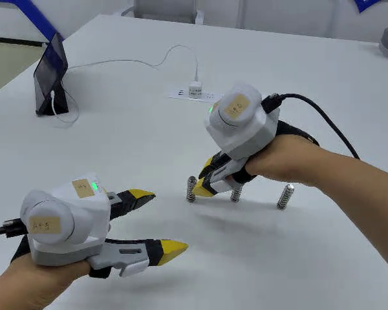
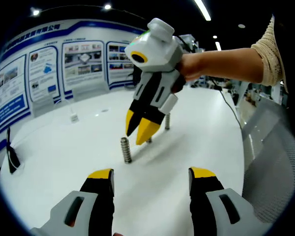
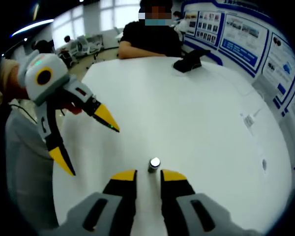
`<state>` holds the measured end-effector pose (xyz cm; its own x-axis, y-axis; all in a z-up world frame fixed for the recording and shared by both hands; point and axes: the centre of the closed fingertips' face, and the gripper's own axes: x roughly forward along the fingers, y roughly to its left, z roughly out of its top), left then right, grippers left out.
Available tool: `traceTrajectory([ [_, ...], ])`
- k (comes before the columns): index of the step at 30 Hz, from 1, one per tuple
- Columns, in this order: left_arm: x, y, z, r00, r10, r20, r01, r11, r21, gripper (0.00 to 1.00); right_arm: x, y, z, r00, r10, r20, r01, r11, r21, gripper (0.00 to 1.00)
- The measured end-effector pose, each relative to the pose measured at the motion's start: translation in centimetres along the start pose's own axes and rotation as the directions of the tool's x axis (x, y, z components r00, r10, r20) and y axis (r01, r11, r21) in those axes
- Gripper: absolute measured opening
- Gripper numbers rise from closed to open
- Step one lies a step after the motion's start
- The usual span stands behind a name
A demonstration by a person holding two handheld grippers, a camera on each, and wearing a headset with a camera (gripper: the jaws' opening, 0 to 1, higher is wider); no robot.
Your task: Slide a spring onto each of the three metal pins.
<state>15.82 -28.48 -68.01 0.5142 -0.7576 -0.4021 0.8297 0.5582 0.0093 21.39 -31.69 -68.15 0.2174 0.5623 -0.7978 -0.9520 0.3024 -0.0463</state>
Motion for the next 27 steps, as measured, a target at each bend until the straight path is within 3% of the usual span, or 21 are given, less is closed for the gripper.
traceTrajectory([
  [18,0.1,-0.1,0.5,1.0,0.002,0.005,-0.002,1.0,0.009,0.69,-3.7,1.3,-1.2,0.9921,-0.058,0.111,0.054,0.998,0.044,0.23],
  [27,0.1,-0.2,0.8,1.0,0.004,0.004,-0.004,1.0,0.004,0.72,-5.7,1.6,-3.5,0.9849,-0.098,0.143,0.086,0.993,0.085,0.24],
])
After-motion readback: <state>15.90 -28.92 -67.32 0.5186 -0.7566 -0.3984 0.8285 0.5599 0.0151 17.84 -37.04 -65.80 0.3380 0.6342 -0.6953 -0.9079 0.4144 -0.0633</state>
